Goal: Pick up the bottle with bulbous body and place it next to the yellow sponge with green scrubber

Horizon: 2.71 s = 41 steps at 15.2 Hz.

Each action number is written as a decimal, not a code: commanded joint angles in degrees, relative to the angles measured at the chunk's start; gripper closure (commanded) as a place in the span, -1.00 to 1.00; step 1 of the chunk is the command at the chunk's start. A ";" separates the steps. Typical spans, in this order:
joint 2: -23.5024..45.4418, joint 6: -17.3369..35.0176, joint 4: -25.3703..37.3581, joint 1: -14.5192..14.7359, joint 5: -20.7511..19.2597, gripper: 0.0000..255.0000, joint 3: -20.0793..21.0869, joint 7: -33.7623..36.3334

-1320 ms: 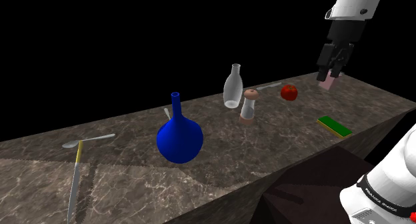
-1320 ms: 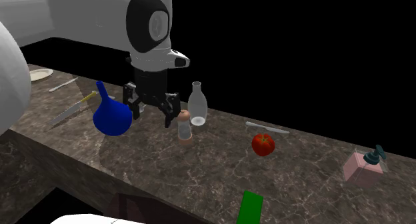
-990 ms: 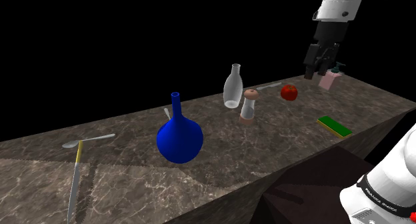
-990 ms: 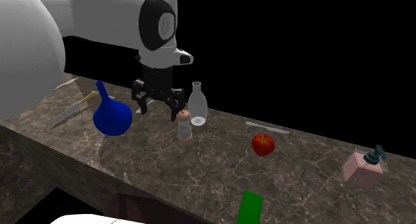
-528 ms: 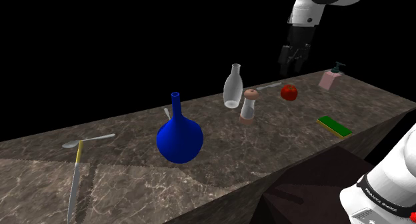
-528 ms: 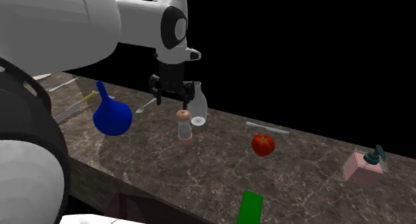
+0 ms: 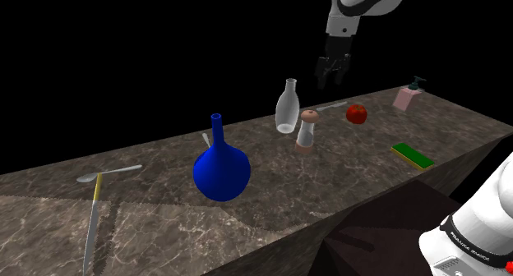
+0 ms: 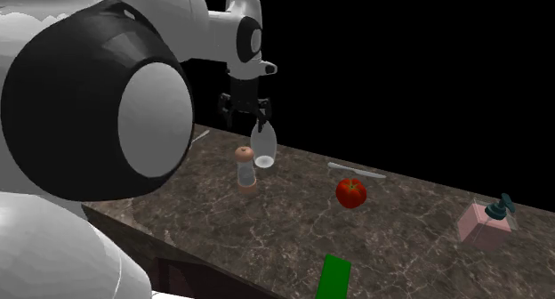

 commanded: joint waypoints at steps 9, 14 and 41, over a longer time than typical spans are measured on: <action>22.70 -0.64 24.98 0.15 -1.84 -1.00 0.10 -0.65; 35.97 -4.68 43.11 0.18 -2.68 -1.00 0.03 -1.04; 35.91 0.42 37.96 0.19 -2.67 1.00 0.03 -1.06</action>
